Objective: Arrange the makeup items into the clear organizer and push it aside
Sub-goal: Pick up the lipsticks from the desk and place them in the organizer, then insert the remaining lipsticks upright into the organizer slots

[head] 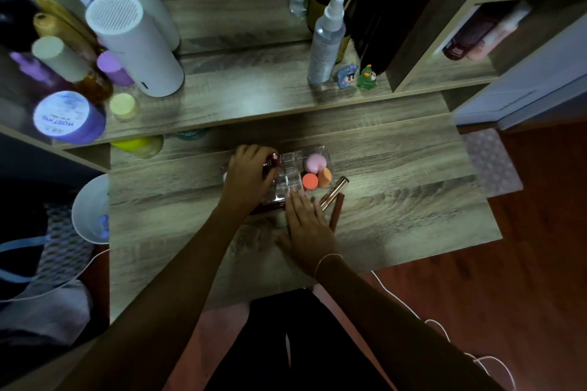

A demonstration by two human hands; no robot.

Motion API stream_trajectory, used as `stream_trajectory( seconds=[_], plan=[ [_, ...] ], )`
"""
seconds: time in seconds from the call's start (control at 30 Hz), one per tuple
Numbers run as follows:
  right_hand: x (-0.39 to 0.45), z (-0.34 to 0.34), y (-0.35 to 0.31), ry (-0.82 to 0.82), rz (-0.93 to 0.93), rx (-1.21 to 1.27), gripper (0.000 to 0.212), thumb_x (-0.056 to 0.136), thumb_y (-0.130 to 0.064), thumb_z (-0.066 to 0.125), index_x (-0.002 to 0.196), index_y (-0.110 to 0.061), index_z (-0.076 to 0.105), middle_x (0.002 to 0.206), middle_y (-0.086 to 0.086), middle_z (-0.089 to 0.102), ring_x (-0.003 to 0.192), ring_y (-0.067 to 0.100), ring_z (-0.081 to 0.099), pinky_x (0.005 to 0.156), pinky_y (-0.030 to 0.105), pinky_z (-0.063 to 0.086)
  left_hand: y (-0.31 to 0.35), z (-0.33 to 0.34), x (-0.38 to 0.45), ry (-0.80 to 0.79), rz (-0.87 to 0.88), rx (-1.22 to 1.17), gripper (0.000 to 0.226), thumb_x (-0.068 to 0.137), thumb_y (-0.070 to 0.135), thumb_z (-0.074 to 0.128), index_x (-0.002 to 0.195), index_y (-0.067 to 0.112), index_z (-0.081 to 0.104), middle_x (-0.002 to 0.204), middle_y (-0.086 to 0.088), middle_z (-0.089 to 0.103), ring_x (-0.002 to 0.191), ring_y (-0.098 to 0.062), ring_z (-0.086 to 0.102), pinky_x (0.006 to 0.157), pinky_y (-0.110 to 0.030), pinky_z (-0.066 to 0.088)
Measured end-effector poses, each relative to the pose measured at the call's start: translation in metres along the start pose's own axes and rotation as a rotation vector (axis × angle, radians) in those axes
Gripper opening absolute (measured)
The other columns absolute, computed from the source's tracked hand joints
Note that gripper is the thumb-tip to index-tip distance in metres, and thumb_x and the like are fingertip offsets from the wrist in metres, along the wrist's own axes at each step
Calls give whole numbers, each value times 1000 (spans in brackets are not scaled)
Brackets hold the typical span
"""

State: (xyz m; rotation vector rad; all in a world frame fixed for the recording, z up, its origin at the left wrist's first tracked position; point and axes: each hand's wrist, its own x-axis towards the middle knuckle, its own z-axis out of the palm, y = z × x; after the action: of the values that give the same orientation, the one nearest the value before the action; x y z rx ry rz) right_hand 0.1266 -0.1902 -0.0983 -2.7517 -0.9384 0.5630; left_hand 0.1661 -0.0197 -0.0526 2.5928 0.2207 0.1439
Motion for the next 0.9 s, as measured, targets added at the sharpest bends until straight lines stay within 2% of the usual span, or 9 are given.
stream_trajectory(
  seconds=[0.2,0.33,0.43,0.5,0.57,0.63,0.67,0.77,0.9],
  plan=[
    [0,-3,-3,26,8,8,76,95,-53,33,150,-7,8,160,14,9,148,26,4,118,47,1,4,-10,-1,16,-15,-32,47,81,21,71,124,11,54,121,-14,59,116,-32,47,95,-47,39],
    [-3,-8,-4,94,27,71,72,95,-51,35,149,-7,16,159,15,17,147,28,13,117,44,0,7,-24,-14,126,-20,-67,50,83,21,69,128,8,51,123,-17,57,117,-33,48,99,-50,39],
    [-14,-14,1,212,67,171,60,95,-37,46,145,-7,32,155,17,30,142,32,27,117,47,9,4,-24,-43,158,-50,-76,39,87,21,62,122,6,54,118,-17,59,112,-32,51,98,-48,40],
    [-23,-17,8,299,117,221,48,95,-28,47,139,-9,45,150,17,38,138,32,36,117,51,22,2,-16,-64,108,-77,-49,32,86,18,61,116,5,57,114,-19,60,107,-34,53,94,-47,41],
    [-29,-20,17,385,195,264,40,92,-21,49,130,-10,57,139,18,51,124,37,49,105,50,40,1,-6,-81,59,-54,-3,27,84,12,64,110,4,61,110,-19,63,102,-35,56,86,-46,42],
    [-35,-22,25,438,241,268,36,86,-13,54,120,-9,64,122,21,60,105,40,57,89,47,49,2,1,-92,21,11,29,22,85,15,57,105,7,63,104,-16,66,94,-34,59,80,-45,46],
    [-36,-22,28,449,251,253,35,83,-9,57,117,-8,66,115,22,62,98,40,59,84,45,51,3,4,-95,-5,41,40,23,84,16,55,104,8,64,102,-15,67,92,-33,60,77,-44,47],
    [-37,-23,34,406,280,236,39,80,-3,62,117,-12,67,107,23,61,92,40,58,77,44,50,5,15,-98,-80,93,88,27,77,6,70,103,4,66,99,-17,68,89,-35,64,75,-45,50],
    [-32,-24,35,325,267,190,44,82,-5,61,123,-21,64,107,21,58,92,38,55,76,42,48,5,24,-98,-116,150,249,31,79,15,62,107,4,67,101,-16,71,87,-34,67,74,-43,53]
  ],
)
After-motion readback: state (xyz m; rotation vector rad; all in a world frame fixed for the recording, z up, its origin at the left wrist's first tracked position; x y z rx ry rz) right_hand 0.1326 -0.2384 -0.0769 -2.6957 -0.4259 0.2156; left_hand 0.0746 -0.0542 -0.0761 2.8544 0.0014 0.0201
